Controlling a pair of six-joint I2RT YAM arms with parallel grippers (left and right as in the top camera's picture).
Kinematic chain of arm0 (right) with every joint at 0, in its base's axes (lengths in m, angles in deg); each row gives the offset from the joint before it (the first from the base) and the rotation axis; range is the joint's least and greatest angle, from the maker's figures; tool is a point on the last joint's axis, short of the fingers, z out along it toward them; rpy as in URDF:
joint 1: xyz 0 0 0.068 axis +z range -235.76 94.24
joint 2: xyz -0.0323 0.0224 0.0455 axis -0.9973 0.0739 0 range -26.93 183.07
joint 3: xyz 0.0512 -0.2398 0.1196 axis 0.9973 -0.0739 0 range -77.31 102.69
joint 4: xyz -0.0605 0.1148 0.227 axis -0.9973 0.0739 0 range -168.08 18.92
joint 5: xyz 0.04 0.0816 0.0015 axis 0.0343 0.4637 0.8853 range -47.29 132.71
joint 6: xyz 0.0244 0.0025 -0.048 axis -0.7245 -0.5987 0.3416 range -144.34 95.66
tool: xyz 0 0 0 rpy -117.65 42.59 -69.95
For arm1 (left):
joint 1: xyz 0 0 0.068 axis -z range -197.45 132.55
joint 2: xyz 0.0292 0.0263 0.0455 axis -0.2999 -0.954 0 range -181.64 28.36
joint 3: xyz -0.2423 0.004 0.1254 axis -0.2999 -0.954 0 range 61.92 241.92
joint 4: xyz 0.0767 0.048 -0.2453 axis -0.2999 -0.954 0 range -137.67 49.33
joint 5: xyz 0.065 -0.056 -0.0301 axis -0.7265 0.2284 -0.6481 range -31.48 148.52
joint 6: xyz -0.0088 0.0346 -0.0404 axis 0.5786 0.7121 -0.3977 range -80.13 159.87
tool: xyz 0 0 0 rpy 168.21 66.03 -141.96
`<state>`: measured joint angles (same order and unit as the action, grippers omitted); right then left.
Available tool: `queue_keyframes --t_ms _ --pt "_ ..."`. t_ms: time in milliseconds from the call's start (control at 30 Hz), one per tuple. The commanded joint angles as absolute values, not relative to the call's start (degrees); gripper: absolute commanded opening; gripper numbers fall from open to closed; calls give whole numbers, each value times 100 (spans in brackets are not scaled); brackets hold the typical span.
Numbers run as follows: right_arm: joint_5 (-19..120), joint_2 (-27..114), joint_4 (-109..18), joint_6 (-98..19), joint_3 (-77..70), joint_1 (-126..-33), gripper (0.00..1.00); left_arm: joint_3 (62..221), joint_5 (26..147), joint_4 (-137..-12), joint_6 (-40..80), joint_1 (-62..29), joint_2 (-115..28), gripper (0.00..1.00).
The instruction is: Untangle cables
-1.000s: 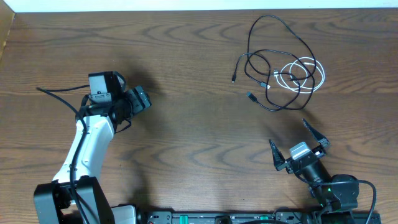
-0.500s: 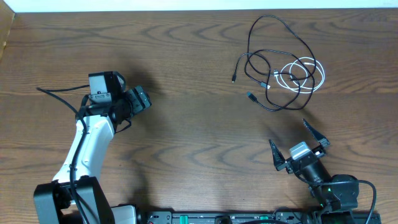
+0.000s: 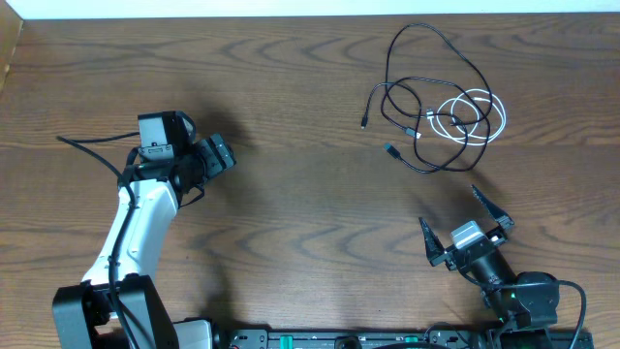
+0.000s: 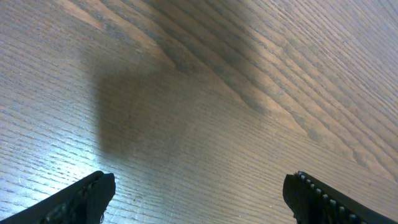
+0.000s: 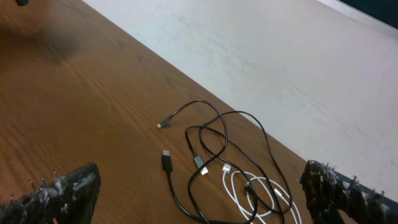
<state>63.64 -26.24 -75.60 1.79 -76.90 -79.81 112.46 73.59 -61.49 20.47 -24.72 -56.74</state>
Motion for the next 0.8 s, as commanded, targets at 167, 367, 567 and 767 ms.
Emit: queue_keyframes --t_ms 167,367,567,767 --pt "6276 -2664 -7529 101 -7699 -8014 99 11275 7322 -6165 2120 -2450 -5735 91" --pt "6276 -2664 -7529 101 -7699 -8014 99 11275 7322 -6162 2120 -2448 -5735 92" --pt "6276 -2664 -7529 101 -7699 -8014 99 11275 7322 -6165 2120 -2441 -5696 91" --pt "6276 -2664 -7529 101 -7699 -8014 99 11275 7322 -6162 2120 -2443 -5661 92"
